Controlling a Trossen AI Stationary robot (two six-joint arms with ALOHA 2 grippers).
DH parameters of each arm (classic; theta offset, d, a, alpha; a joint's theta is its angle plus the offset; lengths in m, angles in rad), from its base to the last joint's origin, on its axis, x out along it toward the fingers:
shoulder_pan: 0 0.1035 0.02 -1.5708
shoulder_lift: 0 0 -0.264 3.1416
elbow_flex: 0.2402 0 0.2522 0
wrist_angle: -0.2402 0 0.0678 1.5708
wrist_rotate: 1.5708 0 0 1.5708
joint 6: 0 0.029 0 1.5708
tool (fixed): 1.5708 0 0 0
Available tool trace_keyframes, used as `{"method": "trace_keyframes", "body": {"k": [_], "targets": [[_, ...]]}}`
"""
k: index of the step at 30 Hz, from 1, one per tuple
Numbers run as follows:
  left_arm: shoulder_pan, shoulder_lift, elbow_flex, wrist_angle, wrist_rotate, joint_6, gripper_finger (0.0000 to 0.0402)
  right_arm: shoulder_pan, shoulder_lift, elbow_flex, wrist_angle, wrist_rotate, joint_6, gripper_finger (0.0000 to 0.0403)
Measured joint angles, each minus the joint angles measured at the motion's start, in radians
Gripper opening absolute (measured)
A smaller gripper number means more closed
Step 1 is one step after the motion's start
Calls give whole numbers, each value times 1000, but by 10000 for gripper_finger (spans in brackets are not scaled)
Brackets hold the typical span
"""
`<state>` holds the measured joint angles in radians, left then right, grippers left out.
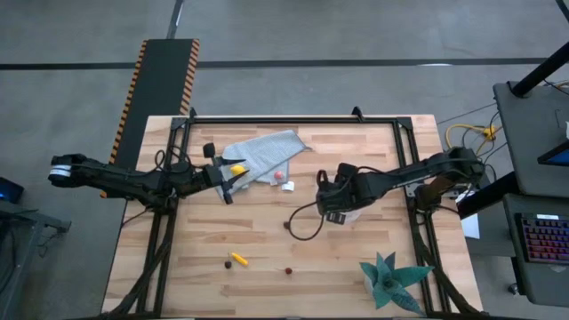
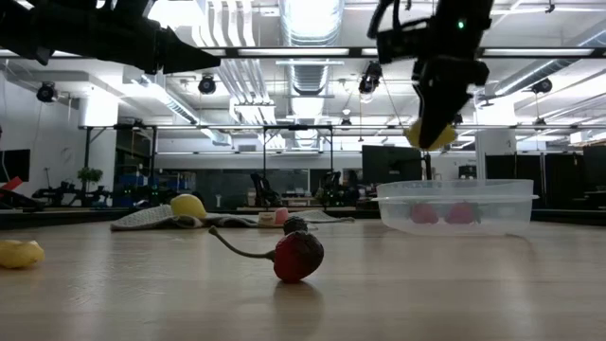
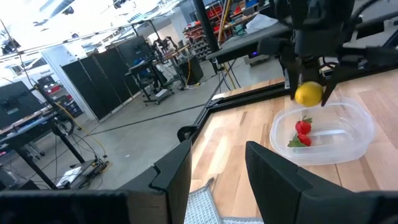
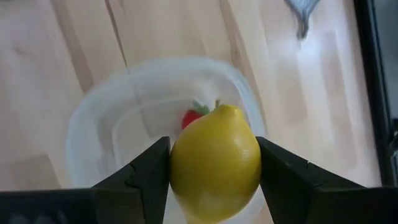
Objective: Pick and placing Produce into tupperware
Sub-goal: Put the bottom lemon into the transparent container
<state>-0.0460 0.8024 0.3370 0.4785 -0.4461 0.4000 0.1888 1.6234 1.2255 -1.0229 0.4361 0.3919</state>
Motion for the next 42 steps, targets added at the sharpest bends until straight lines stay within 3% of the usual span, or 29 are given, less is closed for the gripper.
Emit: {"method": "trace_keyframes", "body": {"k": [7, 15, 42], "targets": [[0, 0, 0, 0, 0, 0, 137, -6, 1, -133, 164, -104, 2, 193], [0, 0, 0, 0, 0, 0, 137, -13, 1, -223, 231, -130, 20, 193], [0, 0, 0, 1, 0, 0, 137, -13, 1, -254, 282, -156, 9, 193]]}}
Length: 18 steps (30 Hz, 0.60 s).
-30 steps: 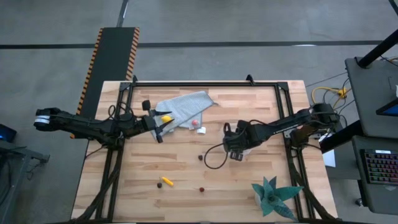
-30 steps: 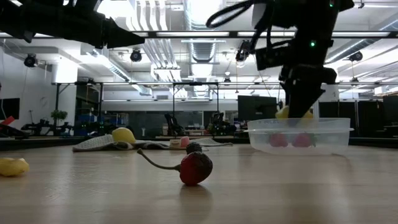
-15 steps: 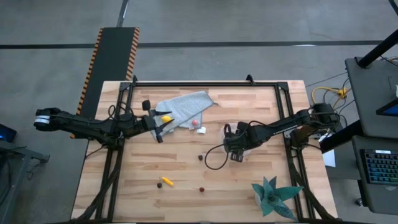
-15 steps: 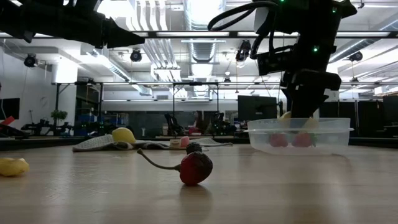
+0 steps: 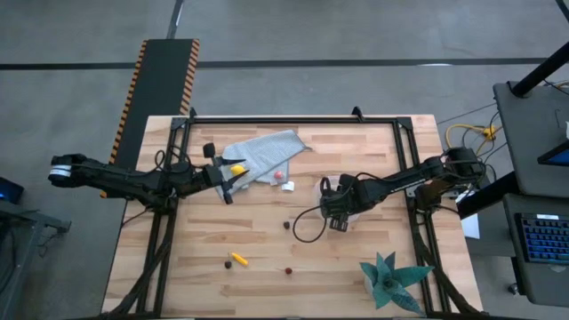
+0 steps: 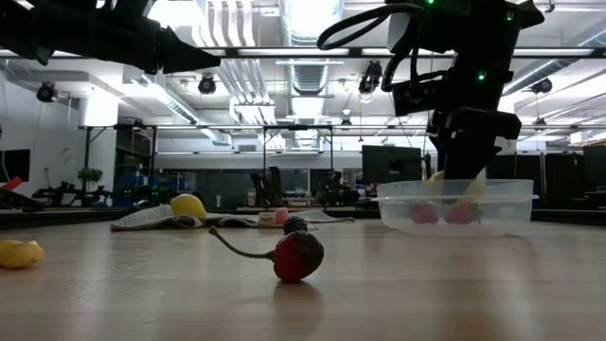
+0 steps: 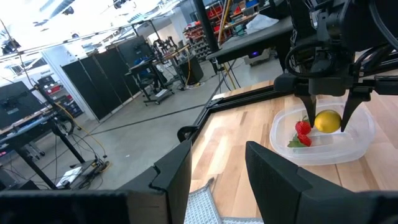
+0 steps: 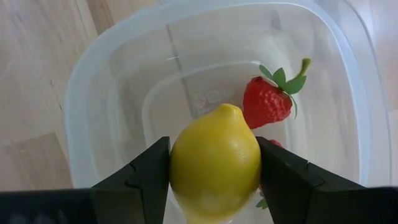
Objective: Pick and placing Produce into tupperware
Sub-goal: Put the bottom lemon into the transparent container
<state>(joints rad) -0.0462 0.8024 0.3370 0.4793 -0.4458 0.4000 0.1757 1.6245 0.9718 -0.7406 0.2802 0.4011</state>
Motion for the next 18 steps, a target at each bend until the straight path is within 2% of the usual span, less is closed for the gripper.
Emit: {"method": "trace_keyframes", "body": {"k": [16, 18], "targets": [[0, 0, 0, 0, 0, 0, 137, 0, 0, 0, 14, 0, 11, 193], [0, 0, 0, 0, 0, 0, 137, 0, 0, 0, 17, 7, 31, 206]]}}
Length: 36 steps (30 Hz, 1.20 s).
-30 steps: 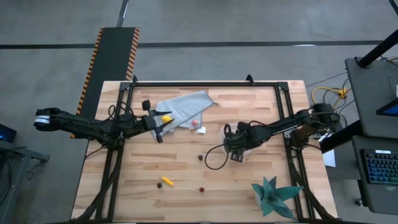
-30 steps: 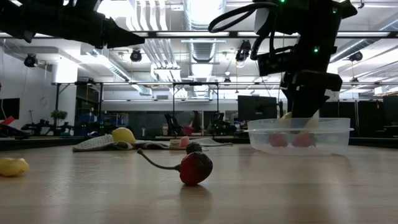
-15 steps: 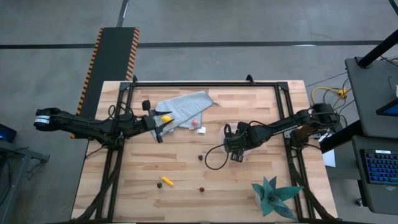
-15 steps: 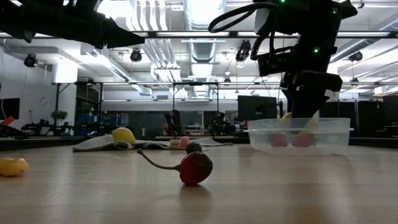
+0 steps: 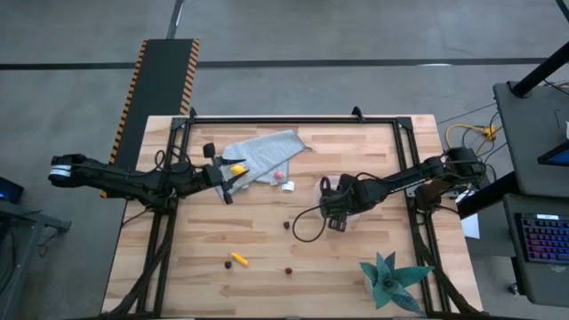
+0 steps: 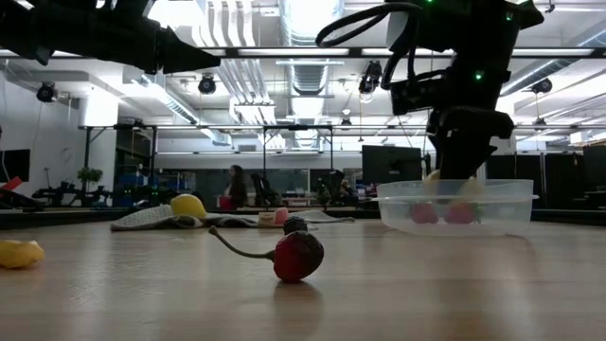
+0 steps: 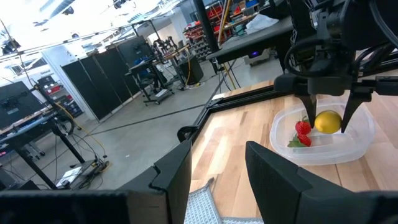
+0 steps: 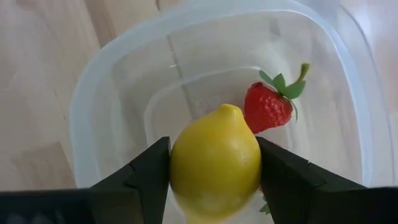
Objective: Pick and placing Produce into tupperware
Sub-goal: Put the bottom lemon into the transparent container, then put the blackberry into the transparent container
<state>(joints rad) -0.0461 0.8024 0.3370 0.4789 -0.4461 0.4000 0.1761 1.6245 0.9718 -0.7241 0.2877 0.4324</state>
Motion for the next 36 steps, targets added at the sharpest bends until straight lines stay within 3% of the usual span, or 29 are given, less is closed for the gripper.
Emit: {"method": "trace_keyframes", "body": {"k": [4, 7, 21, 36], "targets": [[0, 0, 0, 0, 0, 0, 137, -5, 0, 0, -2, 32, 56, 278], [0, 0, 0, 0, 0, 0, 137, -7, 0, 0, -2, 34, 62, 293], [0, 0, 0, 0, 0, 0, 137, -6, 0, 0, -2, 19, 58, 235], [0, 0, 0, 0, 0, 0, 137, -1, -98, 83, 3, 20, 28, 228]]}}
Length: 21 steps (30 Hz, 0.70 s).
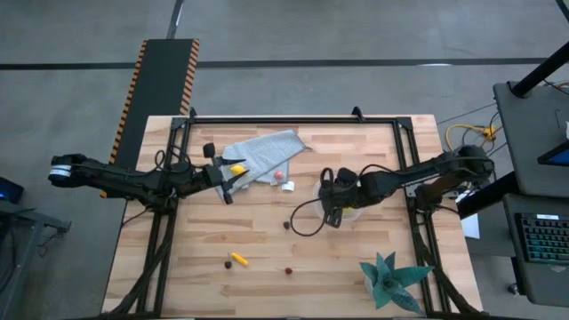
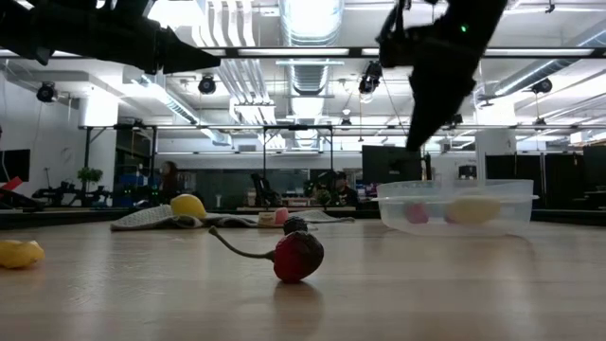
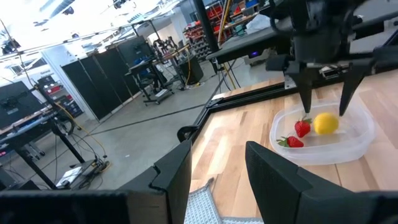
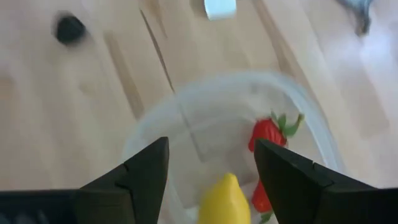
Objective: Pick and placing Produce into tupperware
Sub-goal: Put the blackberry into the transparent container
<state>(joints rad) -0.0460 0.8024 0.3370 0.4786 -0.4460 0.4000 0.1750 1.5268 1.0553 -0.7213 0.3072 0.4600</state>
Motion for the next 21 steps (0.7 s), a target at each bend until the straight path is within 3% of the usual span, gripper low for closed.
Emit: {"method": "trace_keyframes", "body": {"k": [9, 21], "targets": [[0, 0, 0, 0, 0, 0, 137, 35, -2, 105, 48, 0, -127, 228], [0, 0, 0, 0, 0, 0, 137, 61, -2, 114, 117, 0, -184, 228]]}}
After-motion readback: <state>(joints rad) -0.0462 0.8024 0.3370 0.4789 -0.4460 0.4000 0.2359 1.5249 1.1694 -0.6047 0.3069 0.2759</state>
